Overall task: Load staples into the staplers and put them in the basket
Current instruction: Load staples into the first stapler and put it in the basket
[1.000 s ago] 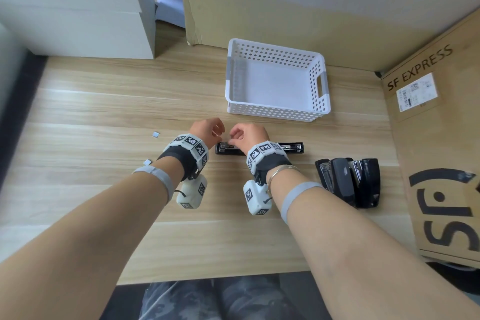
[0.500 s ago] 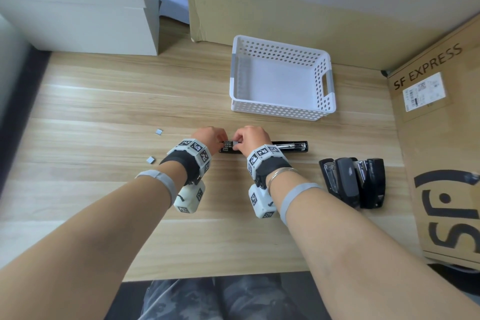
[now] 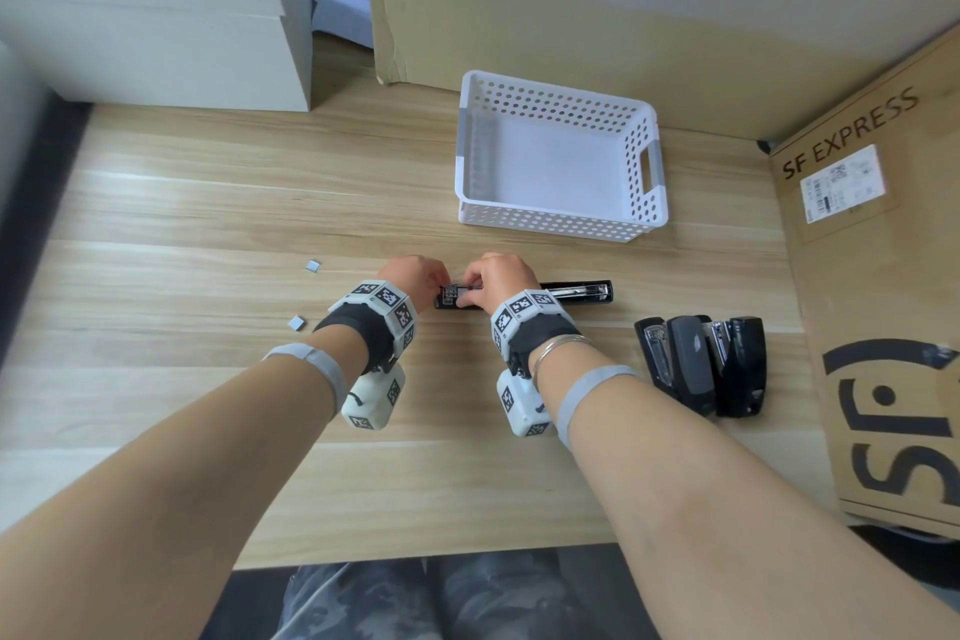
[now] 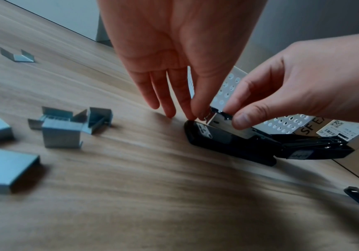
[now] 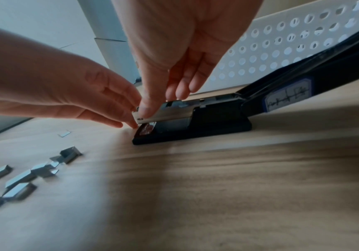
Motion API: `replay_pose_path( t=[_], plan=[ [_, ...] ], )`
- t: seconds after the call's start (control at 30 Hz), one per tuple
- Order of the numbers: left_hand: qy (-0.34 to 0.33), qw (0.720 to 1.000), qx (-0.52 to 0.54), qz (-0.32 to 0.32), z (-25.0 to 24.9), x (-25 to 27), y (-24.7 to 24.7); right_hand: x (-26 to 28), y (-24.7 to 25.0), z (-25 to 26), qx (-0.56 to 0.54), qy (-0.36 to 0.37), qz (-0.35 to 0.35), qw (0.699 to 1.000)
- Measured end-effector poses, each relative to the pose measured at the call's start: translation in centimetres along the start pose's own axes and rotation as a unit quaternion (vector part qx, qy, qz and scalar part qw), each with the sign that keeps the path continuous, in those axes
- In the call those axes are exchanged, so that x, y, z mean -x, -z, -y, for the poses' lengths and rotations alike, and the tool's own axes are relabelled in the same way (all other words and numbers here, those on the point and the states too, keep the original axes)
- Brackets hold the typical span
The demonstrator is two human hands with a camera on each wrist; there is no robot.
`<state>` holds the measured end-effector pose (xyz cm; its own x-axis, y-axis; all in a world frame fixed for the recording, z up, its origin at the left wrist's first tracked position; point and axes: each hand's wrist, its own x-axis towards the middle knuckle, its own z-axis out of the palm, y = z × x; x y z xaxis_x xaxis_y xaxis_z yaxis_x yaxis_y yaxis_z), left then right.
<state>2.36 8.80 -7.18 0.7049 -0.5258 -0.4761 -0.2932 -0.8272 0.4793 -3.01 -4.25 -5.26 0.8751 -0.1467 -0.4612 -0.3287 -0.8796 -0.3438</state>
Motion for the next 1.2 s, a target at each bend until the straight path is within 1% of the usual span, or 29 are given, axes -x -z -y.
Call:
replay_pose_path(
  t=[0.1,0.33,0.4,0.5,0.63,0.73,0.87,1.03,1.13,1.2],
  plan=[
    [-0.009,1.0,-0.002,0.008,0.2,0.1,0.2,-0.2,0.2,0.0,-0.024,-0.008,-0.003,1.0],
    [-0.02,0.999,0.004,0.025,0.7,0.5,0.7,-0.3,-0.3,-0.4,-0.022,-0.043,-0.016,0.999],
    [-0.027,0.999,0.007,0.019,1.3,0.8,1.3,-0.2,-0.2,-0.6,-0.024,-0.054,-0.024,0.998],
    [-0.031,0.999,0.004,0.015,3.0,1.1,2.5,0.1,-0.3,-0.4,-0.001,-0.051,-0.049,0.998],
    [-0.032,0.996,-0.048,0.062,5.0,1.7,3.3,0.5,-0.6,0.3,0.002,-0.046,-0.068,0.997],
    [-0.025,0.994,-0.066,0.077,5.3,2.2,3.2,0.7,-0.8,0.6,0.009,-0.037,-0.077,0.996],
    [-0.001,0.995,-0.075,0.064,5.4,2.4,2.4,1.0,-1.0,0.6,0.008,-0.033,-0.08,0.996],
    [0.035,0.993,-0.087,0.068,5.2,2.5,2.0,1.2,-0.9,0.4,0.0,-0.035,-0.078,0.996],
    [0.028,0.997,-0.066,0.041,5.1,2.4,1.8,1.2,-0.8,0.2,-0.004,-0.033,-0.073,0.997],
    [-0.001,0.999,-0.033,0.015,4.8,2.4,1.9,1.1,-0.7,0.1,-0.008,-0.025,-0.073,0.997]
  ],
)
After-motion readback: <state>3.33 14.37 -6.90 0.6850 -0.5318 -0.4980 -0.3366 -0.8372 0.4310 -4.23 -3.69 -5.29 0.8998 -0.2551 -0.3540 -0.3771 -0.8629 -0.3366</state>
